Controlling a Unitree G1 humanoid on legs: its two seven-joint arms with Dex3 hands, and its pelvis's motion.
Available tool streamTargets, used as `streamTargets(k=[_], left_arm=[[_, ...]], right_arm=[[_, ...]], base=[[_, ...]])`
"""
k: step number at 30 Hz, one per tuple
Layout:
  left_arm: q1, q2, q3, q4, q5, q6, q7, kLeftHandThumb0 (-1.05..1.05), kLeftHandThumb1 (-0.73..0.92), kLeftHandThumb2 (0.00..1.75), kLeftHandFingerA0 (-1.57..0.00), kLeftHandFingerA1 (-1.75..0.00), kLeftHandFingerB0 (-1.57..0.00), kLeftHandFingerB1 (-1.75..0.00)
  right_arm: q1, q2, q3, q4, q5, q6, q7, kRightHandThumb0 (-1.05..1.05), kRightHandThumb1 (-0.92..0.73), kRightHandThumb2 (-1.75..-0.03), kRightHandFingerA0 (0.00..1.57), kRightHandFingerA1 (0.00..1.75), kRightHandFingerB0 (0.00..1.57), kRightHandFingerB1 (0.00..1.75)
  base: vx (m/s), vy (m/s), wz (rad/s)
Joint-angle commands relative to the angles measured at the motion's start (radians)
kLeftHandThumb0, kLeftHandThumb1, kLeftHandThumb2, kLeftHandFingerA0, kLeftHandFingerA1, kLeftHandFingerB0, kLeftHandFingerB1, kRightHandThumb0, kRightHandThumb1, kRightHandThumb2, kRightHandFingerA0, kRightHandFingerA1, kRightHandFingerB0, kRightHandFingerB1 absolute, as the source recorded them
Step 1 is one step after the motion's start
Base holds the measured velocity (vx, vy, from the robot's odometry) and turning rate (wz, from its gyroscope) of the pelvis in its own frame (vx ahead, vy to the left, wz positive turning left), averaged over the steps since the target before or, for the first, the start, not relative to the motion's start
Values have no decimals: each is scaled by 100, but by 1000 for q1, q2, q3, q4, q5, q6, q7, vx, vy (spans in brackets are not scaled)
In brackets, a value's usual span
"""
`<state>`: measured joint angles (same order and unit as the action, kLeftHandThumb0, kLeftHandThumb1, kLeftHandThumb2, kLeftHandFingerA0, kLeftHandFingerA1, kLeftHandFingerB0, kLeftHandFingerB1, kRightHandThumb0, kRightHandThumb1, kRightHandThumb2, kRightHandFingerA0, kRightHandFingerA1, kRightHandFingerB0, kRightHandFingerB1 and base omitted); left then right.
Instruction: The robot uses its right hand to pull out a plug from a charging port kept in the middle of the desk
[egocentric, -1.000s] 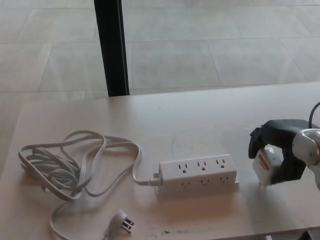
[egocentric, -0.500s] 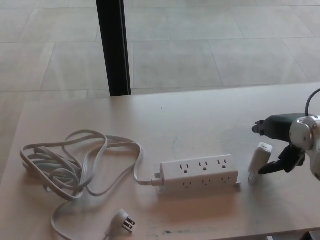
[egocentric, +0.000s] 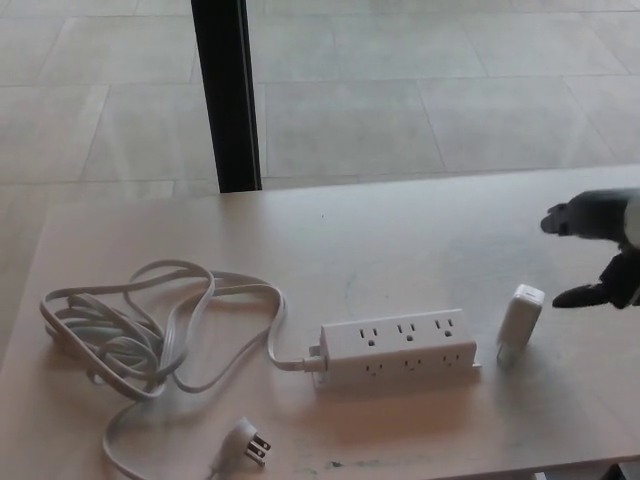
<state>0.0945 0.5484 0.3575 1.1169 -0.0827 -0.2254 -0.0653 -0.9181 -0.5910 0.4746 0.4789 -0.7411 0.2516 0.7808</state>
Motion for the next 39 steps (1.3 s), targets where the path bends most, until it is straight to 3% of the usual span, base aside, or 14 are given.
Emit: streamTargets(k=[1, 2, 10, 14, 16, 20, 21, 23, 26, 28, 33, 36, 38, 39], left_arm=[[-5, 11, 7, 12, -10, -16, 1, -73, 59, 80, -76, -66, -57, -52], [2, 11, 6, -1, -9, -17, -2, -67, 73, 62, -78, -60, -61, -46], [8, 14, 3, 5, -3, -10, 8, -67, 73, 62, -80, -65, -60, -47], [11, 11, 10, -6, -11, -8, 4, -63, 73, 62, -79, -62, -63, -47], [15, 9, 7, -9, -9, -9, 2, -70, 59, 80, -75, -65, -57, -54], [16, 6, 9, 4, -10, -9, 4, -65, 73, 62, -78, -61, -62, -46], [12, 3, 8, 11, -8, -14, 9, -66, 73, 62, -79, -62, -63, -47], [13, 0, 6, 14, -6, -17, 13, -66, 73, 62, -80, -63, -64, -49], [22, 0, 7, 10, -8, -20, 1, -65, 73, 62, -81, -70, -64, -50], [36, -1, 8, 0, -11, -23, -5, -67, 73, 63, -76, -59, -60, -46], [36, -2, 4, 1, -3, -21, 17, -65, 73, 62, -78, -63, -64, -48], [33, -5, 13, 1, -15, -21, 5, -65, 73, 62, -77, -63, -64, -49], [37, -4, 9, -13, -11, -10, 7, -65, 73, 62, -76, -62, -63, -48], [33, -3, 12, -3, -16, -10, -2, -71, 58, 81, -72, -64, -57, -53]], right_arm=[[45, -163, -203, -105, 137, 13, 58, -96, -58, -98, 89, 92, 2, 28], [114, -256, -301, -136, 190, -34, 49, -98, -62, -99, 28, 61, 8, 30], [508, -373, -817, -147, 313, -50, -104, -80, -68, -61, 39, 76, 24, 32], [775, -318, -1089, -61, 317, -125, -301, -105, -63, -105, 112, 101, 14, 66], [841, -289, -1153, -57, 319, -137, -340, -101, -77, -63, 111, 101, 8, 83], [1004, -147, -1315, 33, 363, -147, -567, -99, -64, -108, 101, 102, 22, 86], [1014, -116, -1355, 87, 403, -156, -622, -99, -81, -63, 101, 86, 6, 106], [1033, -95, -1372, 204, 447, -175, -698, -96, -62, -104, 118, 106, 15, 81], [1065, -41, -1424, 277, 511, -207, -744, -96, -82, -61, 111, 115, 0, 104], [1070, 0, -1456, 302, 538, -165, -767, -72, -54, -110, 102, 101, 0, 63], [1046, 61, -1488, 318, 581, -189, -785, -81, -56, -111, 109, 107, 0, 67], [1045, 106, -1469, 292, 554, -183, -814, -88, -82, -60, 109, 101, 5, 97], [1044, 132, -1458, 287, 544, -187, -826, -69, -54, -110, 102, 103, 0, 64], [1040, 132, -1444, 297, 529, -165, -829, -91, -83, -61, 102, 99, 0, 102]], base=[[0, 0, 0], [0, 0, 0], [0, 0, 0], [0, 0, 0], [0, 0, 0], [0, 0, 0], [0, 0, 0], [0, 0, 0], [0, 0, 0], [0, 0, 0], [0, 0, 0], [0, 0, 0], [0, 0, 0], [0, 0, 0]])
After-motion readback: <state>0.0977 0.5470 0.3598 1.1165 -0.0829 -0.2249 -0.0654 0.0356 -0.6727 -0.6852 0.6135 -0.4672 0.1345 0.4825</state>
